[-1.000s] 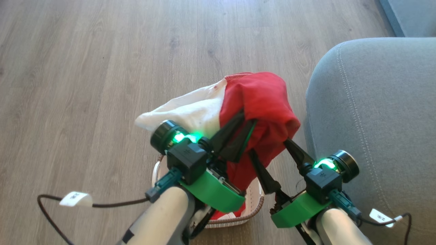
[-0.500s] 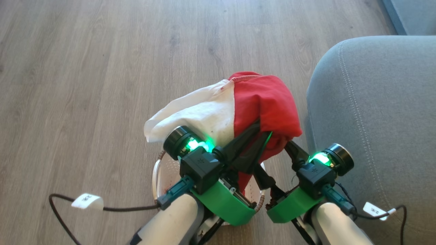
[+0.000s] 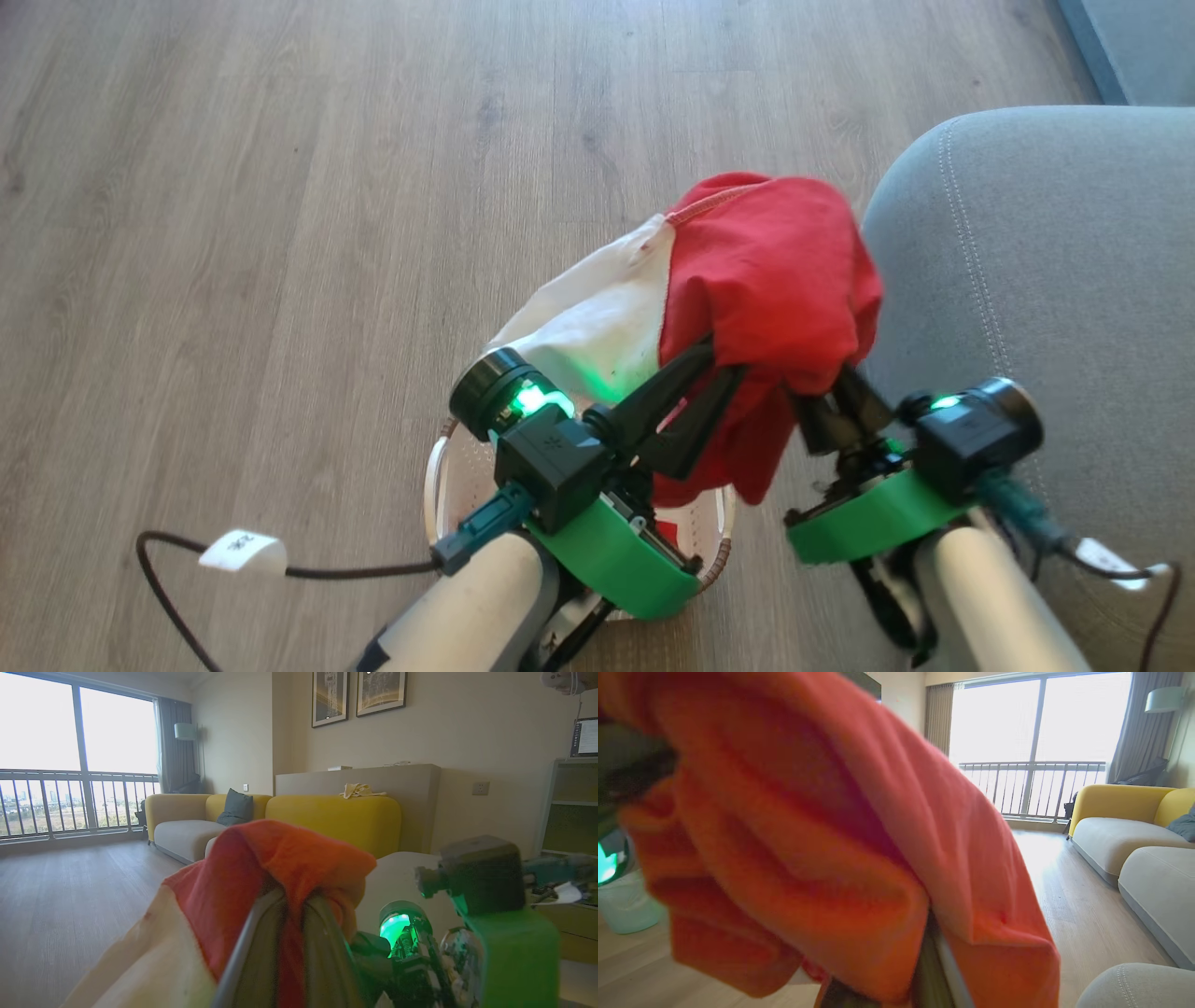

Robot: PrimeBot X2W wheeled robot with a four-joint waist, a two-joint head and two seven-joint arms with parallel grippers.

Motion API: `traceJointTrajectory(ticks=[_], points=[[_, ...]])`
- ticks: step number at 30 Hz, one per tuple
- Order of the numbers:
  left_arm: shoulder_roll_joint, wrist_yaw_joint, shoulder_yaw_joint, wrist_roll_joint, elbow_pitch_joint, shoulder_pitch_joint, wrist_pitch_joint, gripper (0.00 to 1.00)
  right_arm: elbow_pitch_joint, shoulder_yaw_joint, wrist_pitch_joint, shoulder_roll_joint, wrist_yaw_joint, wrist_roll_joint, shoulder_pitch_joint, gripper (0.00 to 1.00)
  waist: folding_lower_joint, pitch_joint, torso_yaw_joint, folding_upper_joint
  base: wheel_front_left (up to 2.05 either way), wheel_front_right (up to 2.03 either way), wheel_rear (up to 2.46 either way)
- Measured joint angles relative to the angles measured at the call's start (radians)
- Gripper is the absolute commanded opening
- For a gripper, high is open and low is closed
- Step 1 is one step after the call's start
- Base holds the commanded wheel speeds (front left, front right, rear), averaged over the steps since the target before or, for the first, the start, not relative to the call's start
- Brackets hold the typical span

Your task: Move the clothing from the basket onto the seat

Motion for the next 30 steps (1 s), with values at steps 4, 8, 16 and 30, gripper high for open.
traceJointTrajectory(ticks=[4,8,16,30], points=[[0.000,0.000,0.008,0.000,0.003,0.002,0.000,0.00,-0.018,-0.065,0.000,0.002,0.000,0.096,0.002,0.00,0.0000,-0.001,-0.002,0.0000,0.00,0.00,0.00],[0.000,0.000,0.012,0.000,0.003,0.005,0.000,0.00,-0.042,-0.117,0.000,0.002,0.000,0.158,0.001,0.00,0.0000,-0.001,-0.005,0.0000,0.00,0.00,0.00],[0.000,-0.009,0.015,0.000,0.007,0.008,0.000,0.00,-0.100,-0.136,0.000,0.003,0.000,0.219,0.000,0.00,0.0000,-0.003,-0.005,0.0000,0.00,0.00,0.00],[0.000,-0.018,0.014,-0.007,0.020,0.023,0.000,0.85,-0.146,-0.122,0.000,0.004,0.000,0.317,0.000,0.00,0.0000,-0.008,0.005,0.0000,0.00,0.00,0.00]])
